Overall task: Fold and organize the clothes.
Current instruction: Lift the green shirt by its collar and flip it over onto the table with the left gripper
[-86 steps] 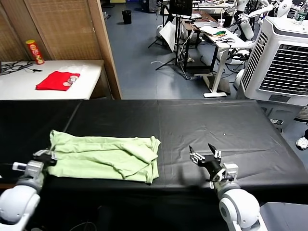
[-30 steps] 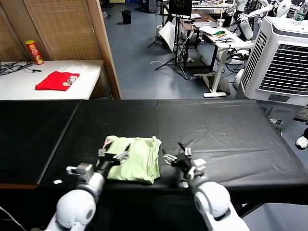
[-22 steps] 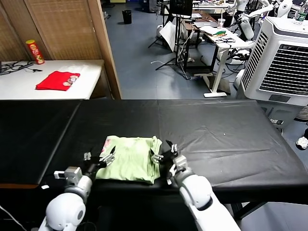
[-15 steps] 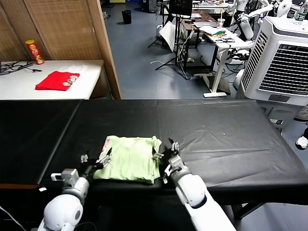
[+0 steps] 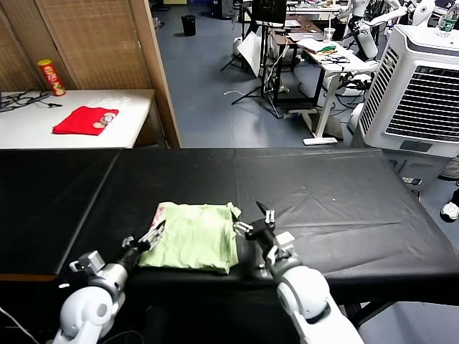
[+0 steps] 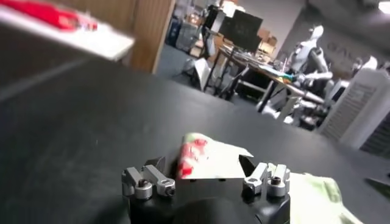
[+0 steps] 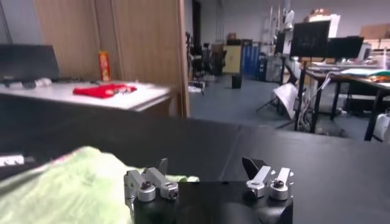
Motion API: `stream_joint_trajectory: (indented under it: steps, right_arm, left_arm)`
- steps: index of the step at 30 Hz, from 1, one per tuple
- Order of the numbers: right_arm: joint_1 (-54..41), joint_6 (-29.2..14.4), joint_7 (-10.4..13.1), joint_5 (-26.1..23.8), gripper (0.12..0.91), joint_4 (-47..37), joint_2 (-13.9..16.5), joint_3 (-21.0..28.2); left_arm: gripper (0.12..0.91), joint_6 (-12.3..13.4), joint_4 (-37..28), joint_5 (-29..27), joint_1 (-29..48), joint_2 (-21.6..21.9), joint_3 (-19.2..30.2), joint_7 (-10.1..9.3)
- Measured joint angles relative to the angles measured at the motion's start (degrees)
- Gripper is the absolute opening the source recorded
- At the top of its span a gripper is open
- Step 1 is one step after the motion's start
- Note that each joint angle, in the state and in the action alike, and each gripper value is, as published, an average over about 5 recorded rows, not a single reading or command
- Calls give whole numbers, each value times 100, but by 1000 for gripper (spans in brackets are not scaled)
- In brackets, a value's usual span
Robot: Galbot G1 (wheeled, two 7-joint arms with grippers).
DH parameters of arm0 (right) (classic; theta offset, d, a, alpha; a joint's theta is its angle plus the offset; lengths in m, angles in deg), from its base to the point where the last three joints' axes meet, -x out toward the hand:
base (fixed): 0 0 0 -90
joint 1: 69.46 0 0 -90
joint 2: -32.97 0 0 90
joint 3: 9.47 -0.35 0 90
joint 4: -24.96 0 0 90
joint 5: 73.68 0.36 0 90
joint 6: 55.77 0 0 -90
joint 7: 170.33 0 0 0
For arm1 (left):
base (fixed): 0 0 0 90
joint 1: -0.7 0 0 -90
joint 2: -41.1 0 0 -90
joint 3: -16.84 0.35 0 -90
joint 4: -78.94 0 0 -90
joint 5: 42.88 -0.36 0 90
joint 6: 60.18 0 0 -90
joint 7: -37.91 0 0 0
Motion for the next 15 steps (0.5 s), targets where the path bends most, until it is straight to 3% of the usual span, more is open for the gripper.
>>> stream_joint_trajectory:
  steps: [3, 6, 10, 15]
  right_arm:
    - [131, -10, -4, 6, 798, 175, -7, -51]
    - [222, -22, -5, 0, 798, 271, -28, -89]
    - [296, -45, -3, -10, 798, 339, -49, -135]
    - [369, -63, 18, -33, 798, 390, -72, -189]
  left_arm:
    - [787, -94, -120, 376, 40, 9, -15, -23]
    - [692, -161, -176, 721, 59, 7, -33, -63]
    - [478, -201, -178, 931, 66, 4, -47, -99]
    - [230, -143, -121, 625, 58, 5, -39, -196]
